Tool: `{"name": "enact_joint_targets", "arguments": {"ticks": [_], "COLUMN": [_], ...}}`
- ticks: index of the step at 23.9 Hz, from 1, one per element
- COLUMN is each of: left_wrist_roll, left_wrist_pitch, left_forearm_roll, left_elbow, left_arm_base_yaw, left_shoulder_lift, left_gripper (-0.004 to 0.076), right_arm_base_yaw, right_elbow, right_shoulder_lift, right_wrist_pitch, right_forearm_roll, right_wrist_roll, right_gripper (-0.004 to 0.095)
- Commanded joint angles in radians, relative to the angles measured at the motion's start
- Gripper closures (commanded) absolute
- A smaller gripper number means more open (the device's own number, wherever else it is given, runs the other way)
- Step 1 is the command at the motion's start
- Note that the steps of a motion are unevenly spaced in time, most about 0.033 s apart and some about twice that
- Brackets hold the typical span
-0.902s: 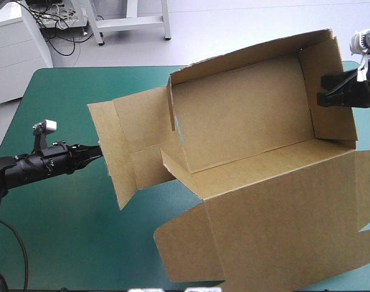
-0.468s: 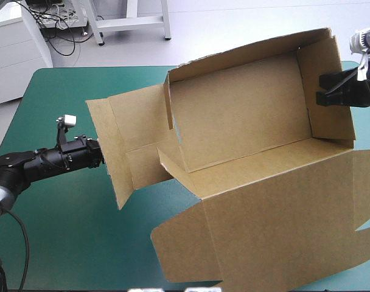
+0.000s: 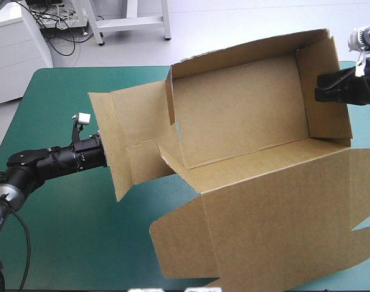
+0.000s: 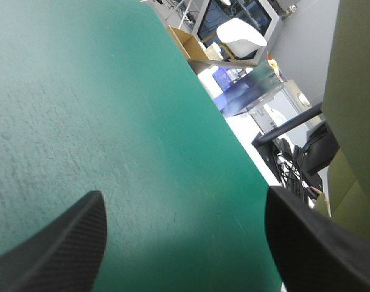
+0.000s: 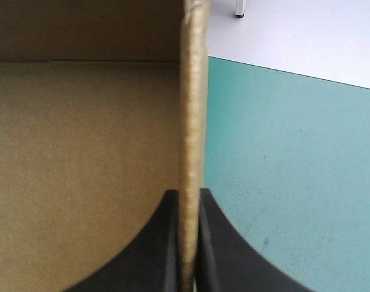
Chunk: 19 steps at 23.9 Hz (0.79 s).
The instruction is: Fold the box
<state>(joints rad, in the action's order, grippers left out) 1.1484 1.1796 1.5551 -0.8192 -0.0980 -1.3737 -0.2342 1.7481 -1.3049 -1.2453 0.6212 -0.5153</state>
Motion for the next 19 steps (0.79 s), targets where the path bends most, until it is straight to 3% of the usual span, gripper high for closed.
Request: {"name": "enact_joint_targets", "arguments": {"ticks": [1, 19], "left_wrist_roll": [0.005, -0.106], "left_wrist_pitch": [0.126, 0.126], "left_forearm_roll": [0.096, 0.105], "left_elbow": [-0.020, -0.153], "left_arm_base_yaw": [0.022, 0.064], "left_shoulder_lift": [0.032, 0.134], "left_gripper": [0.0202, 0.0202], "right_arm_base_yaw": [0.020, 0.230], "right_elbow": [0.023, 0.023], "right_shoulder_lift": [0.007, -0.043], "right_wrist_pitch": [0.005, 0.258], "right_forearm_roll": [0.047, -0.250], "right_wrist_roll": [0.013, 0.186], "right_gripper": [0.0929, 0.0925]}}
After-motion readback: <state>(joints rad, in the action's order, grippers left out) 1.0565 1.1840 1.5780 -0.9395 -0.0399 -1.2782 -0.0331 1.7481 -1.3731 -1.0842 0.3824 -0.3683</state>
